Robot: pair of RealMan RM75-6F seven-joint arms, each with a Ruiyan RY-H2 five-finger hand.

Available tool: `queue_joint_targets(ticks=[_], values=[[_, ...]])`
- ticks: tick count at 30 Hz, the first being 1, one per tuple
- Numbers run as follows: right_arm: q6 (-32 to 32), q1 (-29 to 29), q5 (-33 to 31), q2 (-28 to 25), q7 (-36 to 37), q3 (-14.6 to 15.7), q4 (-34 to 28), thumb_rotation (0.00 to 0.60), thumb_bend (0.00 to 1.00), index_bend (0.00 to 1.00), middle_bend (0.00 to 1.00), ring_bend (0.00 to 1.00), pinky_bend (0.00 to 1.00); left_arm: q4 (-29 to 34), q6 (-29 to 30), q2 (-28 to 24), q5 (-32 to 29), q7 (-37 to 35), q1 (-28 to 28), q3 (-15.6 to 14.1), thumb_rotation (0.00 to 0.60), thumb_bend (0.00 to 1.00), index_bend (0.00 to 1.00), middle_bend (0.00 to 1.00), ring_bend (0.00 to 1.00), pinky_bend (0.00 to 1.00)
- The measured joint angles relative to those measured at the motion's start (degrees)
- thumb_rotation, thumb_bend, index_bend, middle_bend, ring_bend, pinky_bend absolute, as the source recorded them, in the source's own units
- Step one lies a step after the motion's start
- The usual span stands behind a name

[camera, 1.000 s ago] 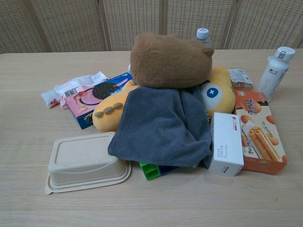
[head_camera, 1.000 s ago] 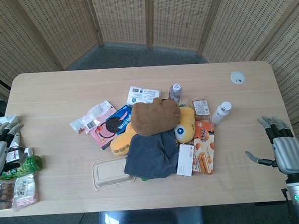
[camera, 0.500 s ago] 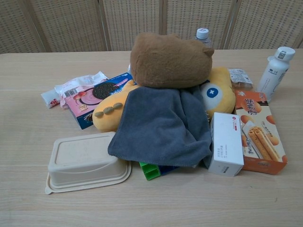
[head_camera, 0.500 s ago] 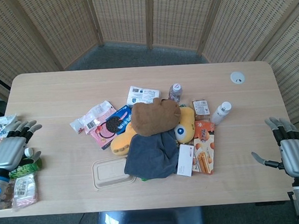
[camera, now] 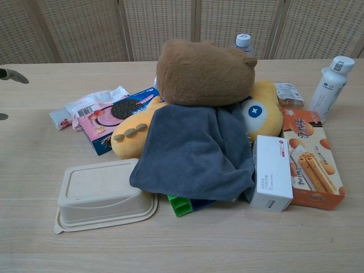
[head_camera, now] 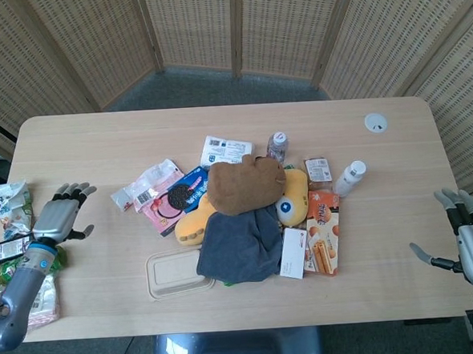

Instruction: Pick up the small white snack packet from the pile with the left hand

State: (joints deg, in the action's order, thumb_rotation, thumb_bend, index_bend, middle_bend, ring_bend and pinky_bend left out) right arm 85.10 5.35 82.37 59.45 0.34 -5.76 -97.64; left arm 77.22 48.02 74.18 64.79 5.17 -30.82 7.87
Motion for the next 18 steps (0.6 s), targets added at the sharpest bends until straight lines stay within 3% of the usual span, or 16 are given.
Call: queue_joint_targets(ticks=[11,18], values=[[0.9,-1.7,-1.4,-1.0,-0.2,0.1,-0.1,0.342,0.22,0.00,0.00,0.00,0.00,-9.9,-5.2,10.3,-7.9,5.6,-6.0,1.7,0.600,0.37,0.13,0.19,0.20,0.00],[1.9,-3.1,-2.4,-2.3,0.1,0.2,0.0,0.344,0.22,0.00,0.00,0.00,0.00,-15.8,-7.1,14.7,-12.2,7.8,-8.3,2.4,0.600,0.37,0.13,0.19,0.21,0.00]])
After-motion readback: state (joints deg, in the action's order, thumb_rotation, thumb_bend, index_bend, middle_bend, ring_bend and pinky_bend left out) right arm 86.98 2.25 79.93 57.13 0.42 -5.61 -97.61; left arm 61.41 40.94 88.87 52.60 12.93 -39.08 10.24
